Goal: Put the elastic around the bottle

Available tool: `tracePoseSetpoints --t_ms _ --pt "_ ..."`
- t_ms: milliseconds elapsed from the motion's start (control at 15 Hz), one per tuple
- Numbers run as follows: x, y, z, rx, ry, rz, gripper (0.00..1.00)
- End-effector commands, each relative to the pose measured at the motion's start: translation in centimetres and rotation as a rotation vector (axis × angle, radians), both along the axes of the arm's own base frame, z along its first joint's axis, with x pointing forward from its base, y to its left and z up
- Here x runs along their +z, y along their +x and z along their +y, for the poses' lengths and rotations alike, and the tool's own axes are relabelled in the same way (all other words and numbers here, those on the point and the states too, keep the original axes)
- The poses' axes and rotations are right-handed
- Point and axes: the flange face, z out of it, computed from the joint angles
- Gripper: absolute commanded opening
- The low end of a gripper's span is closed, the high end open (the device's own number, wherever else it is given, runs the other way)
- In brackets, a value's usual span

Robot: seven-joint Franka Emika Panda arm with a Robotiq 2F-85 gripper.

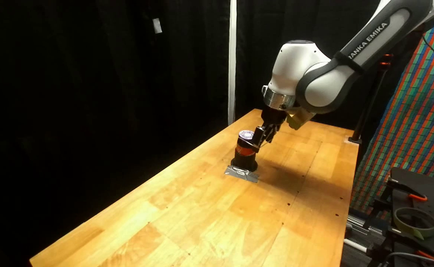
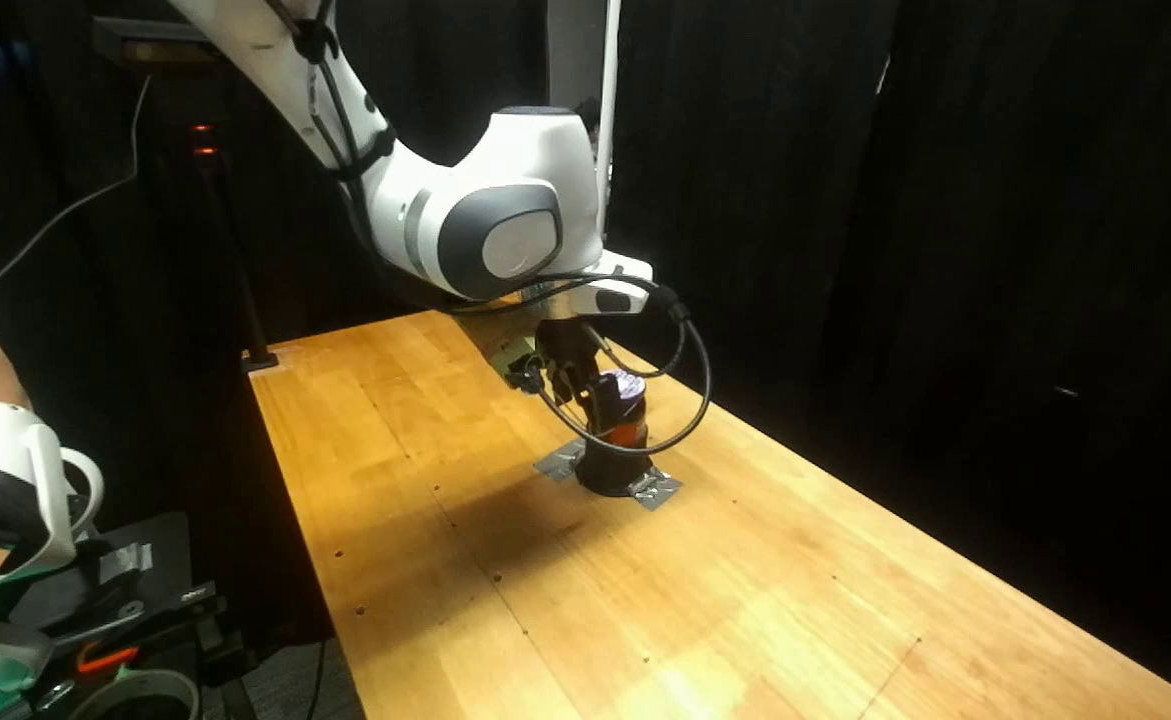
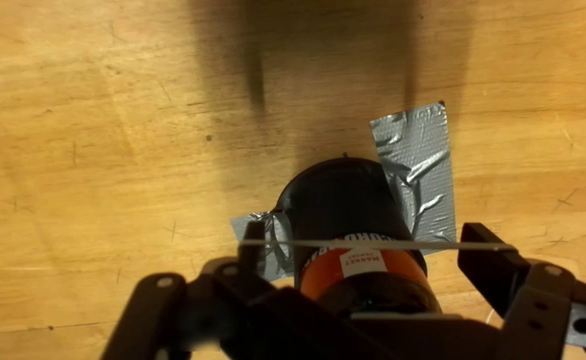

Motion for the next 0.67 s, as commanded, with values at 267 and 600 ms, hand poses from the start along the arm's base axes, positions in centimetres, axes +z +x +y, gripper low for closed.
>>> tracePoseSetpoints --t_ms 267,600 --pt "0.7 -4.3 -0.3 0.003 -0.110 -0.129 0.42" --pt "1.0 -5.3 0.4 -0.013 -0.106 -0.232 0.07"
